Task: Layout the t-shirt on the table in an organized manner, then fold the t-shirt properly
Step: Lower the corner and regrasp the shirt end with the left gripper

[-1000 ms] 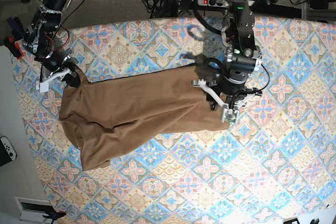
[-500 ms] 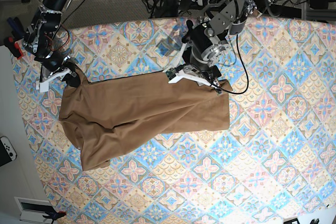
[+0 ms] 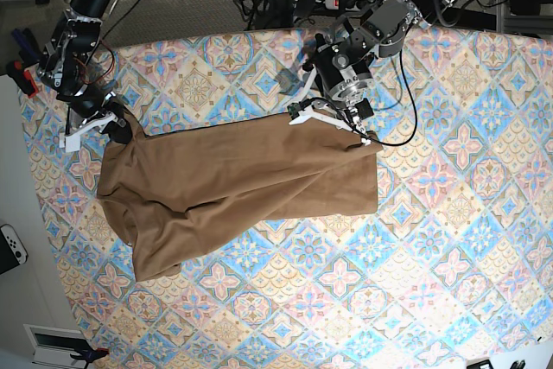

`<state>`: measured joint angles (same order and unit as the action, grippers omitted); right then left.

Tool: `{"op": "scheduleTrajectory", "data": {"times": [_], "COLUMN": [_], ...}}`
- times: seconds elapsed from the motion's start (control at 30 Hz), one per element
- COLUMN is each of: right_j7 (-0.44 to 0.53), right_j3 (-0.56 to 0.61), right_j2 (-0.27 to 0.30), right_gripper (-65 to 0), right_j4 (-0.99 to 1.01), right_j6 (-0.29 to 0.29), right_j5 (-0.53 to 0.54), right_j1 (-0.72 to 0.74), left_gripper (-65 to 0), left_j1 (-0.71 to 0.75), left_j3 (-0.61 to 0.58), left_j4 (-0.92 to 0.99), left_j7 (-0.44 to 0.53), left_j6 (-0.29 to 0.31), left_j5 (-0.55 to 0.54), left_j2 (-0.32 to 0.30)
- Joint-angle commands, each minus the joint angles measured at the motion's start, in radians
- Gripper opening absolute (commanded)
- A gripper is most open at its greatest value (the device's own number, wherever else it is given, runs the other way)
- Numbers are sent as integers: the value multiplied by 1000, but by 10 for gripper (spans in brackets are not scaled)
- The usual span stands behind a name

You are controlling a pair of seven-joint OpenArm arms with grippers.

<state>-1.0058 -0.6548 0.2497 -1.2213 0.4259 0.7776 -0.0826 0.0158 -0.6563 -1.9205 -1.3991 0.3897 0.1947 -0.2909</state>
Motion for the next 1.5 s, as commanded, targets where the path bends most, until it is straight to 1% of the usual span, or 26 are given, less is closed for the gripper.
{"op": "scheduleTrajectory", "data": {"times": [0.0, 0.07, 0.27, 0.4, 0.5, 0.7, 0.87, 0.93, 1.03, 1.13, 1.27, 1.33, 1.47], "right_j7": [-52, -52, -52, -52, -52, -54, -54, -54, -54, -54, -54, -54, -54], "right_j3": [3, 3, 5, 5, 5, 5, 5, 5, 5, 5, 5, 5, 5], "right_j2": [4, 4, 4, 4, 4, 4, 4, 4, 4, 4, 4, 4, 4], "right_gripper": [-650, -650, -650, -650, -650, -650, -650, -650, -650, -650, -650, -650, -650], "right_j4": [1, 1, 1, -1, -2, -4, -7, -7, -7, -5, -5, -5, -5], "right_j6": [-8, -8, -8, -8, -8, -8, -8, -8, -8, -8, -8, -8, -8], "right_j5": [-42, -42, -42, -42, -42, -42, -42, -42, -42, -42, -42, -42, -42], "right_j1": [-1, -1, -1, -1, -1, -3, -1, -1, -1, -1, -1, -1, -1], "left_gripper": [-474, -474, -474, -474, -476, -475, -477, -477, -475, -475, -475, -475, -475], "left_j1": [-14, -7, 2, -4, -15, -17, -18, -9, 11, 22, 28, 22, 20], "left_j3": [0, 0, 3, 8, 10, 109, 105, 105, 105, 109, 103, 68, -1], "left_j4": [-10, -14, 13, 37, 37, 40, 114, 112, 88, 31, -24, -17, 46], "left_j7": [3, 8, 80, 89, 125, 162, 165, 171, 205, 198, 186, 165, 154], "left_j6": [4, 10, 5, 1, -1, 1, 4, 4, 4, 4, 10, 10, 10], "left_j5": [4, 4, 16, 16, 18, 18, 16, 15, 7, 13, 4, 9, 16], "left_j2": [9, 11, 11, 11, 9, 8, 6, 11, 12, 34, 38, 52, 54]}}
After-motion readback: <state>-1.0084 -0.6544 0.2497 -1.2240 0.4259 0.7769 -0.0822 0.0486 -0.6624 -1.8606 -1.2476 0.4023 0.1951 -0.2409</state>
